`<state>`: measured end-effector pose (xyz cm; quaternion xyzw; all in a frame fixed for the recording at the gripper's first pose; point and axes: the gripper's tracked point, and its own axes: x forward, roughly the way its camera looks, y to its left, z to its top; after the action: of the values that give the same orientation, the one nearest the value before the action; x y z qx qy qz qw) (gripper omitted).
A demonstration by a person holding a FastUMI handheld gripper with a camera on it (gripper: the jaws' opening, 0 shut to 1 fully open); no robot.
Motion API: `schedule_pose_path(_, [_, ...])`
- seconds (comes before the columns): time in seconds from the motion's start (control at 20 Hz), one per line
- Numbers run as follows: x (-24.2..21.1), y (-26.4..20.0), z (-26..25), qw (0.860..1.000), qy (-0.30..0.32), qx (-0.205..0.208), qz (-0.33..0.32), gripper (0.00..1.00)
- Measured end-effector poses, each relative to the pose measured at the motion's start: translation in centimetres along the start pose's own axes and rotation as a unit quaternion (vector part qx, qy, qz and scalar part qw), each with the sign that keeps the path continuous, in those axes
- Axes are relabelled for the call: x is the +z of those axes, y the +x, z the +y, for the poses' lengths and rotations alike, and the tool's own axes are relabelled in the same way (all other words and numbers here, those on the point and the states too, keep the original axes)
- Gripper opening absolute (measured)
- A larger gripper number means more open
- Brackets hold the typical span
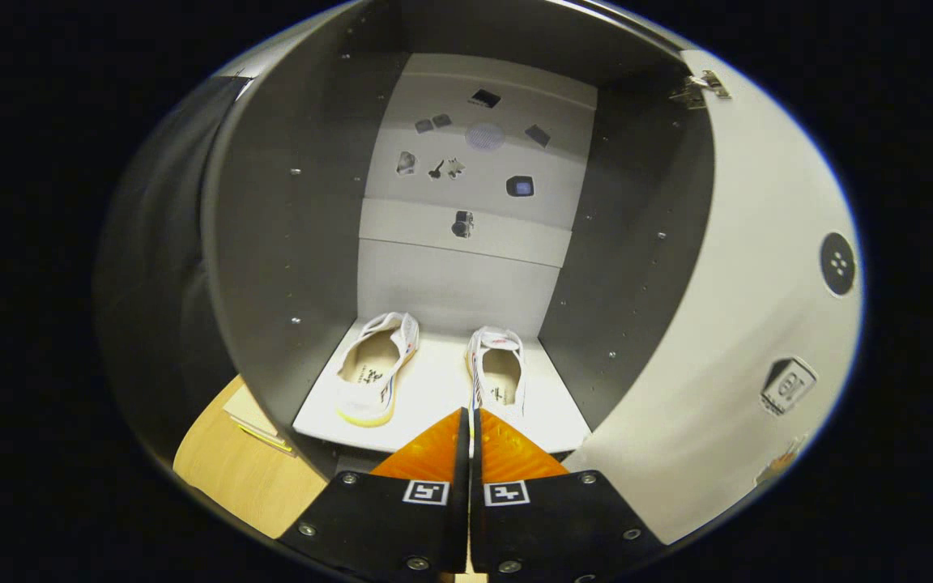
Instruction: Open the shoe cabinet door, grab the shoes and put them into the shoe cabinet, then close the shoe cabinet door.
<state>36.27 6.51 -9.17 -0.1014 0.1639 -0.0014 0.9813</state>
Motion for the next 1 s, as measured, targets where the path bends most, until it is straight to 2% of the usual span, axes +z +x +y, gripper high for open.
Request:
schedule_pose_path(0.3, [-2.3, -10.7, 0.8, 0.999, 0.015, -0.006, -0.036, 0.02])
schedule_pose_path(0.4, [-3.0, -14.3, 1.1, 0.999, 0.022, -0.005, -0.047, 0.05])
schedule_pose_path(0.7, [-3.0, -23.1, 1.6, 0.996, 0.047, -0.002, -0.077, 0.08])
schedule_pose_path(0.85, [-2.7, -26.4, 2.7, 0.994, 0.062, 0.014, -0.094, 0.12])
schedule_pose_path(1.0, [-3.1, -28.4, 2.8, 0.993, 0.059, 0.02, -0.102, 0.24])
